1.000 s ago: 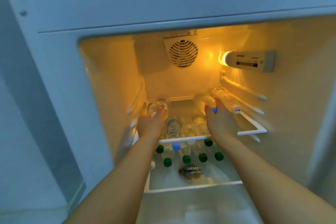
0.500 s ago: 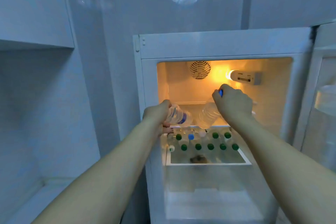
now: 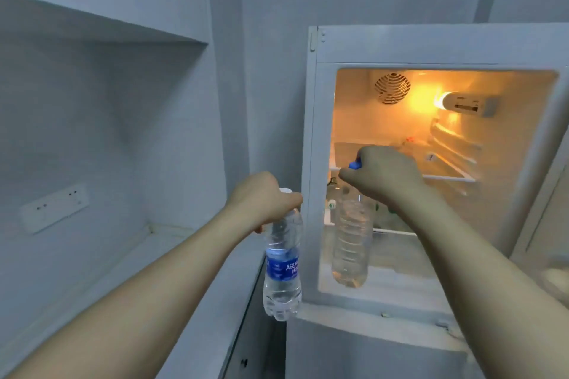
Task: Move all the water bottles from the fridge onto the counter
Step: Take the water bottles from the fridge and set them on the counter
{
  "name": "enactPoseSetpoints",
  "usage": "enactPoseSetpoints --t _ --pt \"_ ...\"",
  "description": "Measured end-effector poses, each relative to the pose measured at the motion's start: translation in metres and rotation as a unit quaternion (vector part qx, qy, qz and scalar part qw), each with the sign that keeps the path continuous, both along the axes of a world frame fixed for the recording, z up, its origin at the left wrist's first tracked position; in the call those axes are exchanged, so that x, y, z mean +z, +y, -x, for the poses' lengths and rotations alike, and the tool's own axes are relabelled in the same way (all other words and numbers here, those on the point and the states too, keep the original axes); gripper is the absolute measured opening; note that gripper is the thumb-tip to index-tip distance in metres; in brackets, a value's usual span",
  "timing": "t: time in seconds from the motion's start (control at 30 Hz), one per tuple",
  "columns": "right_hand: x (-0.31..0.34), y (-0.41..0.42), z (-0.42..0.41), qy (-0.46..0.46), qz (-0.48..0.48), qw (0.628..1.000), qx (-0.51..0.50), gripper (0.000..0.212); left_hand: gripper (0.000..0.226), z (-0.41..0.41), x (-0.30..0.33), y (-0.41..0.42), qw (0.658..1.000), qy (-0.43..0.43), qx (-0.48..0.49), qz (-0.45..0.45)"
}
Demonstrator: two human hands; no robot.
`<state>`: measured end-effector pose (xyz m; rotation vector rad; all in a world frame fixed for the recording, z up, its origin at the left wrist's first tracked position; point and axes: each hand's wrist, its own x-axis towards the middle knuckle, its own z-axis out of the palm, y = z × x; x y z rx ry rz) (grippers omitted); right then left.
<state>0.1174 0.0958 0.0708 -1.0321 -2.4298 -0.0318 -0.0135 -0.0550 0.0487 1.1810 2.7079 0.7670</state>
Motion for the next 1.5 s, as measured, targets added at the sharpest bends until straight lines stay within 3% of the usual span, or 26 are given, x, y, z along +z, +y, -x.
enactPoseSetpoints --t 0.43,0.67,0.87,1.07,1.2,1.5 --pt "-0.166 -0.116 0.089 -0.032 0.195 0.961 0.196 0.026 0.039 0.018 -0.161 -0.146 0.973 -0.048 0.225 -0.01" --pt "-0.227 -0.172 0.123 -0.06 0.278 0.907 0.311 0.022 0.047 -0.003 -0.219 -0.21 0.925 -0.073 0.372 -0.033" --pt "-0.273 -0.229 0.13 -0.118 0.35 0.839 0.399 0.02 0.042 -0.046 -0.244 -0.273 0.868 -0.096 0.485 -0.04" --pt "-0.279 -0.309 0.116 -0.167 0.336 0.781 0.5 0.018 0.036 -0.102 -0.239 -0.345 0.8 -0.086 0.59 -0.067" --pt "-0.264 -0.375 0.095 -0.183 0.305 0.743 0.566 0.018 0.043 -0.148 -0.23 -0.399 0.753 -0.057 0.651 -0.072" --pt "-0.246 -0.516 0.015 -0.182 0.224 0.699 0.654 0.021 0.038 -0.261 -0.216 -0.514 0.702 -0.024 0.705 -0.096"
